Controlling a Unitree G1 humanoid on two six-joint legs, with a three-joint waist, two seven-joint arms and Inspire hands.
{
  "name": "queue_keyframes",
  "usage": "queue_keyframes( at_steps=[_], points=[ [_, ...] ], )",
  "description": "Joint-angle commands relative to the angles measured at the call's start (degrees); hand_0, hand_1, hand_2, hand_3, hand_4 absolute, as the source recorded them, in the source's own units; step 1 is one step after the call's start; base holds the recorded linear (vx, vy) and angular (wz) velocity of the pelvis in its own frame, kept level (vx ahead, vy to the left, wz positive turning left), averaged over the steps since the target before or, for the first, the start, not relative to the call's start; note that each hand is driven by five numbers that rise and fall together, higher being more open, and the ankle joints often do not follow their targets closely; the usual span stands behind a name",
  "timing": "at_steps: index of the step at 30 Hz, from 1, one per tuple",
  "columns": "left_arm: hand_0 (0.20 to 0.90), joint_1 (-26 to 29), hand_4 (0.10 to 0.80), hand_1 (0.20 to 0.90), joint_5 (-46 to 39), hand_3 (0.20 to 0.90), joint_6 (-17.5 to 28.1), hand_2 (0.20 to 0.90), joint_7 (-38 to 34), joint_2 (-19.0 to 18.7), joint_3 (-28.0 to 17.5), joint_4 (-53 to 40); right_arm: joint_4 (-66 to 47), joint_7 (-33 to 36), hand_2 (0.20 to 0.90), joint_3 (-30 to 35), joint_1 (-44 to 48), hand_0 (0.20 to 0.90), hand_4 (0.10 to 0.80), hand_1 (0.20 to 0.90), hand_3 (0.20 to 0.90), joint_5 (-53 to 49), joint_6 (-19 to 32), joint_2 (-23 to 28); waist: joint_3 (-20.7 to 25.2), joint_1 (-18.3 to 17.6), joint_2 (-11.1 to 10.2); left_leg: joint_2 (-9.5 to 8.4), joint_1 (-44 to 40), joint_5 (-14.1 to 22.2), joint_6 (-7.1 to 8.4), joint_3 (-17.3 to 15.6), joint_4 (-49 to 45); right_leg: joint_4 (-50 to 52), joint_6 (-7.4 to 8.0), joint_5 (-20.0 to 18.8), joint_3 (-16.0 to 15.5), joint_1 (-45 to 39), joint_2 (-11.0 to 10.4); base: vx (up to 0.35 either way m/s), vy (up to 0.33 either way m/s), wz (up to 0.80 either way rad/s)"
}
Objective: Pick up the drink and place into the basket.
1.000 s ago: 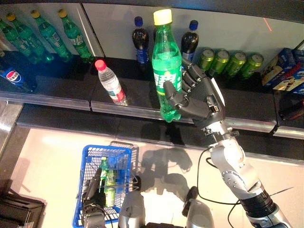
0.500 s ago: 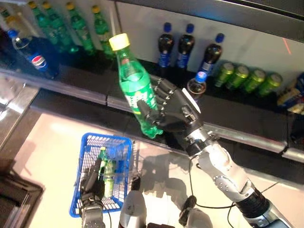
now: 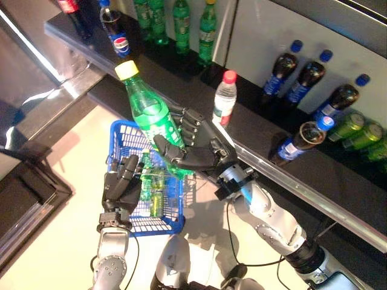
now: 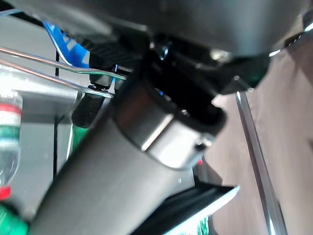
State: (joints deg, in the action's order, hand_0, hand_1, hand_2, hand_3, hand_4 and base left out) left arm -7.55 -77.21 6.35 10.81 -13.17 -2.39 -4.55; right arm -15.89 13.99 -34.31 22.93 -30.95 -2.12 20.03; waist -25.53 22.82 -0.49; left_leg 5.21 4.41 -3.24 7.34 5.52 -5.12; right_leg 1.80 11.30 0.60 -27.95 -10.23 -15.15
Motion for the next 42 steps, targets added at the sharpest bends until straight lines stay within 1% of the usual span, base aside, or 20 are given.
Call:
queue_keyframes(
  at_steps=[1,5,10,15,21,24,29,34,37,42],
  points=[
    [0.300,7.0,0.100,0.300,2.7,0.200,4.9,0.300,17.8,-7.0,0.0,-21.2,-3.2,0.9,0.300,-1.8,7.1,0.300,0.100,0.300,0.200,3.4,7.5,-8.0,12.7,0.6,-0.3,-0.07,-0.8,1.5,-0.29,-0.8,-1.5,3.6,-2.82,2.0,-1.7,0.3,0.2,0.016,-0.019,0.14],
    [0.300,7.9,0.100,0.300,2.0,0.200,3.3,0.300,19.9,-8.7,-1.3,-24.5,-1.7,3.4,0.300,-1.0,8.0,0.300,0.100,0.300,0.200,5.8,7.7,-8.4,12.4,1.7,-0.8,-0.48,-0.2,1.5,-0.24,-0.1,-1.7,3.6,-2.70,1.8,-2.5,0.0,0.1,0.019,-0.017,0.14],
    [0.300,7.9,0.100,0.300,2.2,0.200,1.9,0.300,22.1,-10.2,-2.2,-25.9,0.7,5.6,0.300,1.1,8.8,0.300,0.100,0.300,0.200,6.4,8.7,-8.0,12.1,2.6,-1.3,-0.79,0.3,1.7,-0.19,0.5,-2.1,3.6,-2.65,1.5,-3.0,-0.2,-0.1,0.008,-0.007,0.07],
    [0.300,7.6,0.100,0.300,0.7,0.200,0.6,0.300,23.2,-10.8,-3.4,-25.2,2.1,6.5,0.300,2.9,9.0,0.300,0.100,0.300,0.200,6.5,9.4,-7.8,12.3,3.0,-1.8,-0.79,0.3,2.0,-0.08,0.8,-2.3,3.5,-2.66,1.4,-3.4,-0.5,-0.2,0.010,-0.010,0.06],
    [0.300,7.4,0.100,0.300,2.6,0.200,-1.0,0.300,24.3,-10.5,-3.9,-23.7,2.7,6.9,0.300,4.3,9.4,0.300,0.100,0.300,0.200,4.8,9.1,-8.1,12.6,2.8,-2.0,-0.54,-0.4,2.3,-0.01,0.5,-2.6,3.6,-2.60,1.4,-3.2,-0.7,-0.2,0.001,-0.001,0.03],
    [0.300,7.1,0.100,0.300,1.7,0.200,-1.8,0.300,25.0,-10.6,-4.3,-22.7,3.2,6.3,0.300,5.1,9.4,0.300,0.100,0.300,0.200,3.9,8.9,-8.2,13.2,2.5,-2.0,-0.48,-0.6,2.2,-0.04,0.2,-2.7,3.5,-2.54,1.3,-3.2,-1.0,-0.3,0.039,0.024,0.01],
    [0.300,7.1,0.100,0.300,-0.1,0.200,-3.4,0.300,27.4,-9.9,-4.3,-23.6,5.7,5.9,0.300,4.2,8.7,0.300,0.100,0.300,0.200,4.9,7.0,-9.5,13.8,2.6,-1.7,-0.55,-0.9,2.5,-0.10,0.2,-2.9,3.8,-2.34,1.6,-3.4,-1.1,-0.7,0.035,0.016,0.01],
    [0.300,7.7,0.100,0.300,-1.5,0.200,-4.2,0.300,29.2,-10.1,-3.4,-26.1,9.5,6.0,0.300,2.7,7.6,0.300,0.100,0.300,0.200,4.8,7.6,-10.6,13.6,3.1,-1.2,-0.66,-1.0,2.7,-0.04,0.4,-3.4,4.4,-2.27,1.8,-4.2,-1.5,-1.1,0.038,0.007,0.04],
    [0.300,8.2,0.100,0.300,-0.4,0.200,-3.9,0.300,30.2,-10.6,-2.7,-27.5,11.3,6.3,0.300,1.8,6.6,0.300,0.100,0.300,0.200,5.5,7.8,-11.4,13.4,3.3,-1.1,-0.86,-0.6,2.8,0.05,0.7,-3.8,4.9,-2.20,1.8,-4.8,-1.5,-1.4,0.019,0.000,0.02],
    [0.300,9.1,0.100,0.300,-1.4,0.200,-3.7,0.300,31.1,-12.1,-2.6,-28.8,15.4,6.8,0.300,0.7,5.2,0.300,0.100,0.300,0.200,6.3,8.7,-12.0,13.2,3.6,-0.8,-1.31,-0.2,2.7,0.02,1.0,-4.2,5.6,-2.03,1.8,-5.8,-1.4,-2.0,0.041,0.007,0.04]
  ],
)
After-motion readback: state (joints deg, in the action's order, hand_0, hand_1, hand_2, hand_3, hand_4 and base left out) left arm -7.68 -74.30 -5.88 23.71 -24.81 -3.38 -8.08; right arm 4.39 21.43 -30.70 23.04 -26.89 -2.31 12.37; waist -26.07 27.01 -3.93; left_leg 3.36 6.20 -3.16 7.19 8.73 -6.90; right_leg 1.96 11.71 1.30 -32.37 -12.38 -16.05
